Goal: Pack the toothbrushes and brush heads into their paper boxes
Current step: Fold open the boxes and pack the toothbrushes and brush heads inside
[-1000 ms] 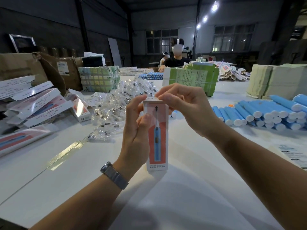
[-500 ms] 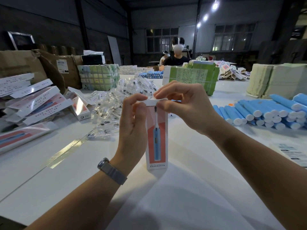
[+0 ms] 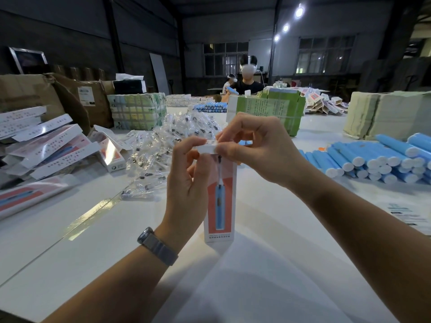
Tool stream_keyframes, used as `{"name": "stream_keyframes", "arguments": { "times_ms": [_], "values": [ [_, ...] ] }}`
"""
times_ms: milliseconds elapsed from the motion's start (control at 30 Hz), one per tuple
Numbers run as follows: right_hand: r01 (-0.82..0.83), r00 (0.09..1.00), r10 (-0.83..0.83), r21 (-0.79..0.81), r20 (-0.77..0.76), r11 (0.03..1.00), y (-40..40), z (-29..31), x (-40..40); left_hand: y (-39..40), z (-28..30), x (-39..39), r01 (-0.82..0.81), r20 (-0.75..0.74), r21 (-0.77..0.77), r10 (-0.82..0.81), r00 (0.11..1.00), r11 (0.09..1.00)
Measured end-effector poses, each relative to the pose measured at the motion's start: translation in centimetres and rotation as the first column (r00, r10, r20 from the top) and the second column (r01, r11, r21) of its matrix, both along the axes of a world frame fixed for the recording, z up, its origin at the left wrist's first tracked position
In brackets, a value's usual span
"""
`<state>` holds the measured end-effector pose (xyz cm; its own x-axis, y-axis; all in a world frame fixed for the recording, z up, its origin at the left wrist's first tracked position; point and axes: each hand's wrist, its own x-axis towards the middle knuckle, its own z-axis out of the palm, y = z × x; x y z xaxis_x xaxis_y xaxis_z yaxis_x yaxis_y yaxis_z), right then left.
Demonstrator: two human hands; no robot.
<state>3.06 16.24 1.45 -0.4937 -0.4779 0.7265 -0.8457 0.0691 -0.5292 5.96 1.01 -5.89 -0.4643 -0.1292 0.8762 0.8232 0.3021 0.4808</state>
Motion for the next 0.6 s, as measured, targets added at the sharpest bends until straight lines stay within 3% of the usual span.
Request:
{"name": "stream_keyframes", "arguments": {
  "times_ms": [600],
  "values": [
    [0.063,0.997,-0.063,0.003,-0.05,0.998,-0.06,0.32,0.24,-0.08,-0.51,-0.35,-0.115,-0.031,-0.089,0.112,0.993,0.989]
  ]
}}
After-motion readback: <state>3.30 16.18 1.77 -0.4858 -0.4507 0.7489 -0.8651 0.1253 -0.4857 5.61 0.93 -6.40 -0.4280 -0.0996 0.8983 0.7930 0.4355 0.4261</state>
